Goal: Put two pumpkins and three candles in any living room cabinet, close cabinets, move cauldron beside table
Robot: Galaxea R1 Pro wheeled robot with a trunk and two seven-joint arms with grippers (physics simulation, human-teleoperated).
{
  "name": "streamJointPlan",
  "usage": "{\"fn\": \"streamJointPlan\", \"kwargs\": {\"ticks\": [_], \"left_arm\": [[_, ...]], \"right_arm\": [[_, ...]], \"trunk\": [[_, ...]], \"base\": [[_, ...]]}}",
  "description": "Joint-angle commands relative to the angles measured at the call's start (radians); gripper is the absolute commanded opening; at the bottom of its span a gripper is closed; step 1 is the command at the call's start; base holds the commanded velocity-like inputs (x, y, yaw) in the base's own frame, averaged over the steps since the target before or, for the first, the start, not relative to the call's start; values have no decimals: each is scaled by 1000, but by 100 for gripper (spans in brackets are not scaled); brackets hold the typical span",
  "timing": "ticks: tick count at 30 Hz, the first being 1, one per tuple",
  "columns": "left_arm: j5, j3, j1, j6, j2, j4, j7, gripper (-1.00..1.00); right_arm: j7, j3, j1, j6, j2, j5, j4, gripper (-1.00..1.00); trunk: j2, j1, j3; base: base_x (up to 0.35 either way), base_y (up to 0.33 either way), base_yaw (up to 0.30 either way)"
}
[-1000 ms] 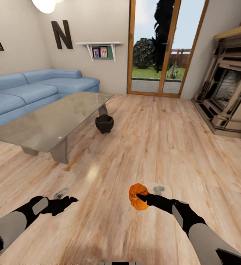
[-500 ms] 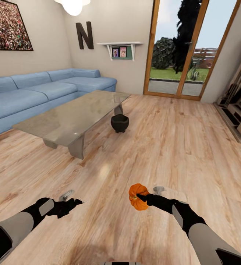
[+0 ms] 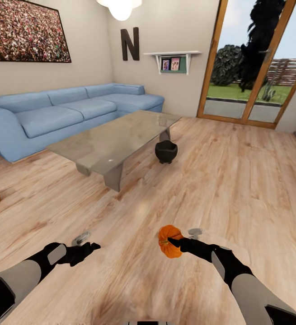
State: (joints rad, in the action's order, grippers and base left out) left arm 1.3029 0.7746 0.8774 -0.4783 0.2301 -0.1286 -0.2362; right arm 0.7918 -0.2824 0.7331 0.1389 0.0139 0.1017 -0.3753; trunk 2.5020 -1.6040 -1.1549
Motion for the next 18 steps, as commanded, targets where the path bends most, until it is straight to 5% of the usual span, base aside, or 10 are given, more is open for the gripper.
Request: {"fn": "streamJointPlan", "kwargs": {"ticks": [1, 14, 18], "left_arm": [[1, 0, 0, 2, 1, 1, 0, 100], [2, 0, 0, 3, 5, 3, 3, 100], [4, -5, -6, 9, 6, -1, -3, 100]], "right_arm": [[0, -1, 0, 1, 0, -4, 0, -100], [-59, 6, 0, 2, -37, 31, 1, -100], [-54, 11, -3, -3, -42, 43, 7, -100]], "trunk": [[0, 0, 0], [0, 0, 0], [0, 0, 0]], "base": [[0, 0, 285], [0, 0, 287], [0, 0, 61]]}}
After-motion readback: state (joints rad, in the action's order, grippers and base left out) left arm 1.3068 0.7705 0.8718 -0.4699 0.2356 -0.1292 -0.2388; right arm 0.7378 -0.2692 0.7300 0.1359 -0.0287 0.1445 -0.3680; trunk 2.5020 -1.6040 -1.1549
